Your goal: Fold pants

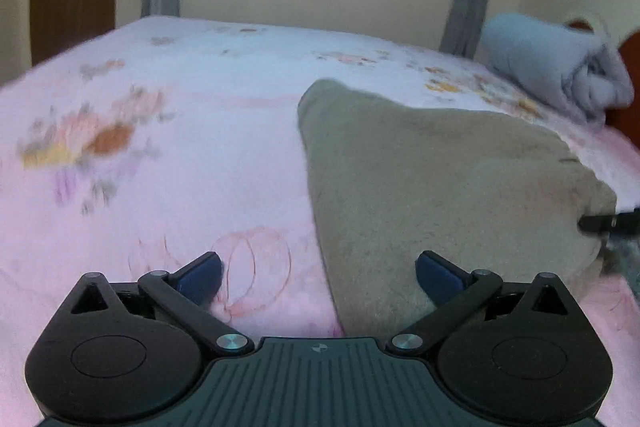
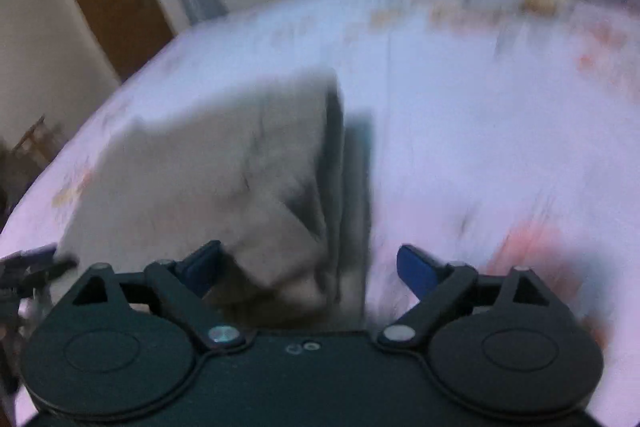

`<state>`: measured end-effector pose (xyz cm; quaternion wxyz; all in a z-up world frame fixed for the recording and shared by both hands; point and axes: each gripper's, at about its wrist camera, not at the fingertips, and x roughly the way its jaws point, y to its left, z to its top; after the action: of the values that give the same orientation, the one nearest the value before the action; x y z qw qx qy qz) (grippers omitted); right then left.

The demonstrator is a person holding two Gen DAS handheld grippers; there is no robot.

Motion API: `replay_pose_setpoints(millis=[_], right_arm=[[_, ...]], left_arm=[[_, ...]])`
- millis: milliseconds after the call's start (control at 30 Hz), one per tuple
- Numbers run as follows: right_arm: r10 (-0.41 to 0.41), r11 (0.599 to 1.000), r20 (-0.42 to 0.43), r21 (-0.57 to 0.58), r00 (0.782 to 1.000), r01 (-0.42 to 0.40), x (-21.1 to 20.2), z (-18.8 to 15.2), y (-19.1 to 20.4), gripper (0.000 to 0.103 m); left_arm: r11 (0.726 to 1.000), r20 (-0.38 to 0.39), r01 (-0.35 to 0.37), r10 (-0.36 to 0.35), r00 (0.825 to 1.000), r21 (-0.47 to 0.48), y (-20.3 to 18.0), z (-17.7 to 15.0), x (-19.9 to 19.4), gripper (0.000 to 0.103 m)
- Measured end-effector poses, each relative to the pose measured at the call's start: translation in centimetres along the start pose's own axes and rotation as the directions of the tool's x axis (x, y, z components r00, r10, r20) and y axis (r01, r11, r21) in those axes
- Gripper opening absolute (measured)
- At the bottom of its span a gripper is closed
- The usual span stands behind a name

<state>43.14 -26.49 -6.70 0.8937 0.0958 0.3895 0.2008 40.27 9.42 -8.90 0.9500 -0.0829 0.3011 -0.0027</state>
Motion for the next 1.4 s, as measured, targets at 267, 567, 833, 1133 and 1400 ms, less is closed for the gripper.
replay_pose_setpoints(millis=[267, 567, 833, 1133, 1400], right_arm=[[-0.013, 0.997, 0.089, 0.075, 0.996, 0.006, -5.5, -0.8, -0.2, 0.085], [0.024, 0.999, 0.117, 0.034, 0.993, -0.028, -9.0, -3.6, 1.5, 0.084], [-0.017, 0.993, 0.149, 0.121, 0.989, -0.001, -10.9, -5.3, 0.3, 0.084], [-0.152, 0.987, 0.339, 0.011, 0.928, 0.158, -20.8, -12.1, 3.2, 0.097], [-0.148, 0.953, 0.427, -0.181, 0.892, 0.244, -24.6, -18.7, 10.5, 0.097]], left_arm=[[0.992, 0.042, -0.052, 0.057, 0.998, -0.115, 4.8, -1.4, -6.1, 0.103], [1.0, -0.062, 0.031, -0.03, 0.998, 0.007, 2.4, -3.1, -7.2, 0.103], [0.994, -0.098, -0.107, 0.104, 0.99, -0.024, 3.2, -2.6, -6.4, 0.103], [0.984, 0.168, -0.142, 0.16, 0.973, -0.111, 2.6, -8.0, -21.4, 0.103], [0.989, 0.277, -0.143, 0.131, 0.952, 0.026, -4.3, -11.9, -29.5, 0.103]])
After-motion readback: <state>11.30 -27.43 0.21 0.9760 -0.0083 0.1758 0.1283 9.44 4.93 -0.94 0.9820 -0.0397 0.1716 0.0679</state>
